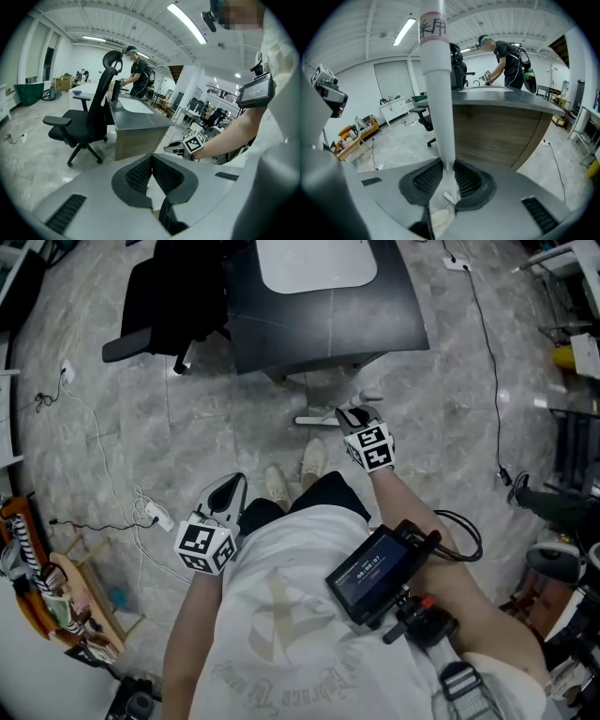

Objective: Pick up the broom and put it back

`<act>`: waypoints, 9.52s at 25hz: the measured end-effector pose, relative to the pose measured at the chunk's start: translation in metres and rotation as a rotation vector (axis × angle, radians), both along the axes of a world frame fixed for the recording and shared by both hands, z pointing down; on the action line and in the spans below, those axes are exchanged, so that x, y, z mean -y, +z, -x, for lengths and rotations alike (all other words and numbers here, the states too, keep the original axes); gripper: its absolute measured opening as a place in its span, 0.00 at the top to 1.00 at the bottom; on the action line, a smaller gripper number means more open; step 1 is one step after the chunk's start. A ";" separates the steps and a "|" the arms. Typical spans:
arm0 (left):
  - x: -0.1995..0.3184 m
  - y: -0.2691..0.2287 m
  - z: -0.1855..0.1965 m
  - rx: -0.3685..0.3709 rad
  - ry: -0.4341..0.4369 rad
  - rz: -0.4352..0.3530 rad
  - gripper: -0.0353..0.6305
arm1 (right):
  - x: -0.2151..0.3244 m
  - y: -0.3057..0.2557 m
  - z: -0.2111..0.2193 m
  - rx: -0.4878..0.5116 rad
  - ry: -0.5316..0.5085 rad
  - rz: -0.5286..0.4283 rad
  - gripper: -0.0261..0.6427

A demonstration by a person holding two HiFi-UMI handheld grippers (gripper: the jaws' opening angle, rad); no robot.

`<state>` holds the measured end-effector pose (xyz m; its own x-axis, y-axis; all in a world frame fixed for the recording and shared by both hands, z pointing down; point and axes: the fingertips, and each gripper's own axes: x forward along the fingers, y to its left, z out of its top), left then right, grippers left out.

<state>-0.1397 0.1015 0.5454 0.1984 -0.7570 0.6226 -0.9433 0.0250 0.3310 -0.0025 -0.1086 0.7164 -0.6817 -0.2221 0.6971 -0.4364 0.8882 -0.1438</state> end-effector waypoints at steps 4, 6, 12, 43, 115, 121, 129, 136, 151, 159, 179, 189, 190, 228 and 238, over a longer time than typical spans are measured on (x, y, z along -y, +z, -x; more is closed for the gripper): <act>-0.003 0.000 0.006 -0.003 0.021 -0.005 0.93 | -0.003 -0.008 -0.003 0.009 0.034 -0.011 0.82; -0.005 -0.001 0.007 -0.008 0.033 -0.012 0.93 | -0.006 -0.015 -0.005 0.016 0.052 -0.020 0.82; -0.011 -0.002 0.010 -0.027 0.068 -0.041 0.93 | -0.016 -0.039 -0.009 0.028 0.090 -0.054 0.83; 0.003 -0.019 0.002 -0.048 0.255 -0.177 0.93 | -0.053 -0.185 -0.049 0.136 0.202 -0.217 0.83; 0.074 -0.024 -0.066 -0.049 0.300 -0.130 0.93 | -0.006 -0.122 -0.143 -0.006 0.096 -0.191 0.83; 0.084 -0.023 -0.074 -0.032 0.265 -0.096 0.93 | 0.007 -0.093 -0.142 -0.031 0.021 -0.150 0.83; 0.093 -0.017 -0.082 -0.016 0.208 -0.063 0.93 | 0.031 -0.054 -0.142 -0.061 -0.031 -0.089 0.83; 0.089 -0.008 -0.080 -0.013 0.150 -0.026 0.93 | 0.036 -0.024 -0.133 -0.107 -0.089 -0.052 0.83; 0.090 -0.002 -0.078 -0.015 0.066 -0.003 0.93 | 0.043 0.005 -0.109 -0.139 -0.186 -0.022 0.83; 0.082 0.002 -0.075 -0.017 0.024 0.012 0.93 | 0.055 0.006 -0.084 -0.117 -0.205 -0.027 0.83; 0.071 0.005 -0.059 0.000 -0.086 0.040 0.93 | 0.105 0.019 -0.028 -0.092 -0.224 -0.019 0.83; 0.069 0.007 -0.050 0.005 -0.127 0.056 0.93 | 0.122 0.025 -0.010 -0.087 -0.195 -0.008 0.83; 0.069 0.006 -0.049 0.005 -0.130 0.056 0.93 | 0.122 0.025 -0.009 -0.084 -0.195 -0.007 0.83; 0.076 -0.008 -0.038 -0.037 -0.003 -0.081 0.93 | 0.080 -0.069 -0.039 0.055 -0.008 -0.066 0.93; 0.084 -0.020 -0.039 -0.046 0.131 -0.152 0.93 | 0.025 -0.159 -0.034 0.245 0.019 -0.081 0.94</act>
